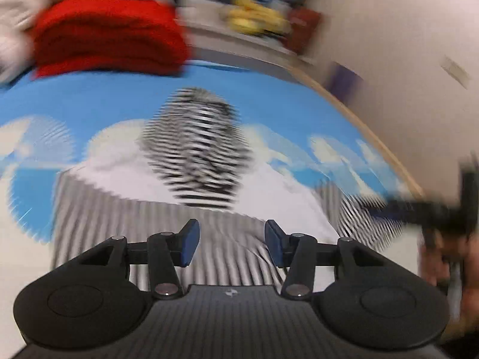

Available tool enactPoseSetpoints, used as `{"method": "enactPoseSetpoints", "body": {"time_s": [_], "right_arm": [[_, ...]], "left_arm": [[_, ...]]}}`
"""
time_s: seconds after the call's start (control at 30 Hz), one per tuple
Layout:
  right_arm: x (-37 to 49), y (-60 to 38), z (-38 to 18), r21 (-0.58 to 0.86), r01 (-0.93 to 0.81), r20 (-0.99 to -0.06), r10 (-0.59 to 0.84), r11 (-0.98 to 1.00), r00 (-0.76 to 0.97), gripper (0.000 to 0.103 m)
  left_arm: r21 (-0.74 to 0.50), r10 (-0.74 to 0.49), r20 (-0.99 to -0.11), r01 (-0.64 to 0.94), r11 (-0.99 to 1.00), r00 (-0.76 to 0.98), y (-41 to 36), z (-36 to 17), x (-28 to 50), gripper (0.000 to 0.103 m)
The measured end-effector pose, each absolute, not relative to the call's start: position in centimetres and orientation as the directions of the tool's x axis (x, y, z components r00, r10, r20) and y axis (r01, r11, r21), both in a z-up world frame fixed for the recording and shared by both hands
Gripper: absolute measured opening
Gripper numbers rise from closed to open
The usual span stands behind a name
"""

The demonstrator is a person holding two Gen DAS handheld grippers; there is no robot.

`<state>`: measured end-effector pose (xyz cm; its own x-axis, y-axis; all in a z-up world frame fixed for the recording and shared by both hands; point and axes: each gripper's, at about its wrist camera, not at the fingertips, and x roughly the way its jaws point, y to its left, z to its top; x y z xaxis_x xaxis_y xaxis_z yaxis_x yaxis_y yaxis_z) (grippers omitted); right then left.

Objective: Fold small clothes

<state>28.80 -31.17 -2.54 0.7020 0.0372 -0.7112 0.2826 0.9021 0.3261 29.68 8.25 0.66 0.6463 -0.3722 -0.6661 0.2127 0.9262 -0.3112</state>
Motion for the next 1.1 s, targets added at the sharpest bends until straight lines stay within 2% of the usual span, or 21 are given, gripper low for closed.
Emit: {"method": "enactPoseSetpoints", "body": {"time_s": [0.03,0.1,0.17,0.27,0.4,0.53,0.57,0.6,0.63,0.7,0.77,0.87,0.93,1.03,1.1], "right_arm": [[28.9,-31.5,-3.1,0.350,0.304,-0.725,0.051,0.886,0.687,0.044],[29.1,-31.9,-4.3,0.398,0.339,-0.749,0.089,0.853,0.657,0.035],[29.6,-31.7,-5.6,0.422,0.353,-0.769,0.123,0.835,0.627,0.032],[30.5,-30.4,-7.5,0.422,0.344,-0.797,0.162,0.839,0.581,0.032],[32.1,-27.5,-10.6,0.381,0.291,-0.851,0.210,0.878,0.481,0.033],[32.5,-24.8,-12.1,0.302,0.212,-0.872,0.179,0.929,0.456,0.034],[32.6,-23.9,-11.8,0.261,0.176,-0.873,0.155,0.949,0.463,0.030],[32.5,-23.1,-11.6,0.230,0.133,-0.868,0.141,0.964,0.476,0.008],[32.4,-22.6,-11.3,0.196,0.099,-0.859,0.122,0.976,0.498,0.000],[32.1,-22.1,-10.0,0.174,0.066,-0.830,0.110,0.983,0.547,0.000],[31.8,-22.7,-8.0,0.226,0.074,-0.788,0.137,0.971,0.601,0.000],[30.9,-24.3,-4.2,0.203,0.096,-0.688,0.072,0.975,0.722,0.000],[30.7,-25.2,-3.8,0.185,0.121,-0.665,0.033,0.975,0.746,0.000],[31.2,-26.1,-5.6,0.148,0.182,-0.733,-0.016,0.972,0.680,0.000],[31.9,-26.6,-7.7,0.145,0.214,-0.818,-0.004,0.966,0.575,0.001]], "left_arm": [[-0.318,-0.321,-0.681,0.129,0.939,0.658,9.1,0.6,30.1,0.053],[-0.299,-0.195,-0.732,-0.050,0.953,0.652,11.5,0.1,31.3,0.053],[-0.222,-0.056,-0.792,-0.203,0.954,0.608,13.4,-1.2,32.3,0.053],[-0.109,0.088,-0.822,-0.308,0.945,0.562,15.9,-1.9,35.5,0.053],[-0.136,0.068,-0.811,-0.300,0.944,0.581,18.7,-2.3,37.3,0.053],[-0.069,0.105,-0.818,-0.278,0.958,0.566,19.6,-3.5,38.0,0.053],[-0.070,0.105,-0.824,-0.284,0.956,0.557,20.2,-4.0,38.3,0.053],[-0.076,0.101,-0.827,-0.288,0.954,0.553,20.3,-4.2,38.4,0.053],[-0.081,0.099,-0.830,-0.294,0.953,0.548,20.7,-4.5,38.5,0.053],[-0.093,0.089,-0.834,-0.298,0.950,0.545,21.2,-4.8,38.4,0.053],[-0.121,0.062,-0.838,-0.295,0.948,0.542,21.5,-4.8,38.4,0.053],[-0.171,-0.015,-0.847,-0.247,0.954,0.531,20.9,-5.1,38.3,0.053],[-0.189,-0.062,-0.856,-0.199,0.962,0.513,20.1,-5.6,38.5,0.053],[-0.173,-0.081,-0.875,-0.152,0.973,0.477,18.9,-6.5,38.6,0.053],[-0.150,-0.081,-0.892,-0.123,0.981,0.444,18.3,-7.3,38.7,0.053]]}}
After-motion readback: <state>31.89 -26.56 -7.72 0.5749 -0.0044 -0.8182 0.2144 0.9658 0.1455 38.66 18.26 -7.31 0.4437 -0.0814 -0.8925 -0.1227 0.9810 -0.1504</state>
